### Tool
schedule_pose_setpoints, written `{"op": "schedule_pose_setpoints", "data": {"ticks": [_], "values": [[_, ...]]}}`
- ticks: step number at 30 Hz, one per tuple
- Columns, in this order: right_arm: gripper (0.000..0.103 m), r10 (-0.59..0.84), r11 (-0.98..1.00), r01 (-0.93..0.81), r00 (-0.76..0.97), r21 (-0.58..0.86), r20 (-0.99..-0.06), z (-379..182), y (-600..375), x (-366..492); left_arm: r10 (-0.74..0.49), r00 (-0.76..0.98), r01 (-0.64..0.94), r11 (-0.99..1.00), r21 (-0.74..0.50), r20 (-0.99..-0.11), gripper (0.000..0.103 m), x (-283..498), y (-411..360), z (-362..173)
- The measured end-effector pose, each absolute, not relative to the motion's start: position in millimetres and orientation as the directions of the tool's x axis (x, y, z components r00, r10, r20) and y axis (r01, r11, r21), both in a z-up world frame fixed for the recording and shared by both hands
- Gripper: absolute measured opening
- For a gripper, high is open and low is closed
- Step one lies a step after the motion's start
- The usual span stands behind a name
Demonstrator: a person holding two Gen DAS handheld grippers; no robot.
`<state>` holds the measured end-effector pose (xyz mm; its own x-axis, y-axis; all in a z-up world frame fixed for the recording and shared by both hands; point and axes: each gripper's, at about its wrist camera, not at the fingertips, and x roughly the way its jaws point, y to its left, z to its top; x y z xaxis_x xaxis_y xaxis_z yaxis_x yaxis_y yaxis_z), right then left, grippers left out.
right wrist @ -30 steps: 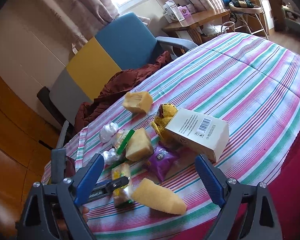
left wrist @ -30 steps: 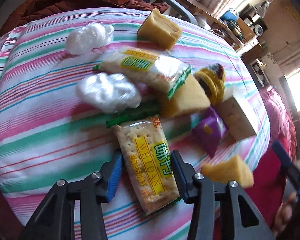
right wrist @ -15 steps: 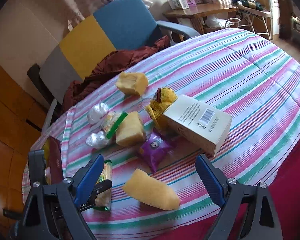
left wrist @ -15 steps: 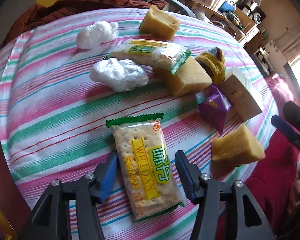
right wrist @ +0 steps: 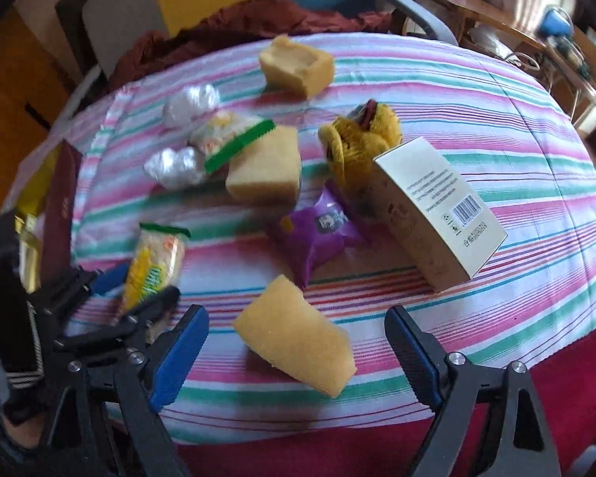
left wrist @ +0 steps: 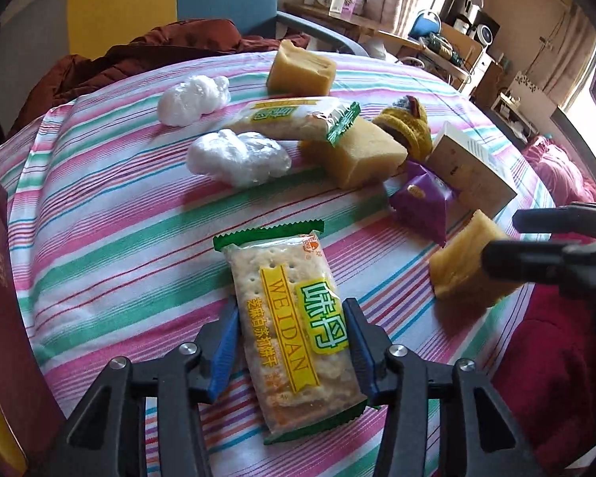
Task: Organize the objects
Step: 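Grasp the WEIDAN cracker packet with the left tool while the right tool grasps a yellow sponge, then place the cracker packet in the tray with the left tool while the right tool drops the yellow sponge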
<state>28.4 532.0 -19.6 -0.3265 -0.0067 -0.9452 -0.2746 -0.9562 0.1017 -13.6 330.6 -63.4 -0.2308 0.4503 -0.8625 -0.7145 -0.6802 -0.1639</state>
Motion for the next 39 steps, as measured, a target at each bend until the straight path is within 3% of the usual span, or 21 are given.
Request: {"op": "schedule_pose_setpoints", "data": {"ticks": [2,6,12,20,26,31,39], "values": [[0.081,0.036,-0.969,-0.243,-0.277,0.034,-0.96,-24,526,25,0.457,-0.236,-0.711,-0.683,-0.169,-0.857,0.05,-12,328,-62],[0.058,0.107,-0.984,-0.166,-0.242,-0.068,-0.964,-30,512,20,0.478,-0.235,-0.706,-0.683,-0.189,-0.846,0.05,-12,345,-70],[0.045,0.127,-0.976,-0.205,-0.289,-0.068,-0.949,-25,520,26,0.53,-0.243,-0.708,-0.669,-0.225,-0.812,0.05,-2,315,-49],[0.044,0.066,-0.961,-0.27,-0.42,0.055,-0.905,-4,528,35,0.593,-0.313,-0.68,-0.685,-0.262,-0.742,0.05,4,258,-1],[0.044,-0.001,-0.973,-0.194,-0.536,0.124,-0.844,29,488,25,0.589,-0.417,-0.569,-0.763,-0.306,-0.692,0.05,-12,194,22],[0.044,-0.086,-0.984,-0.072,-0.61,0.164,-0.788,61,436,6,0.531,-0.515,-0.448,-0.836,-0.317,-0.673,0.05,-31,133,30],[0.044,-0.246,-0.968,0.118,-0.612,0.221,-0.752,80,343,-24,0.384,-0.588,-0.214,-0.923,-0.321,-0.712,0.05,-55,39,8]]}}
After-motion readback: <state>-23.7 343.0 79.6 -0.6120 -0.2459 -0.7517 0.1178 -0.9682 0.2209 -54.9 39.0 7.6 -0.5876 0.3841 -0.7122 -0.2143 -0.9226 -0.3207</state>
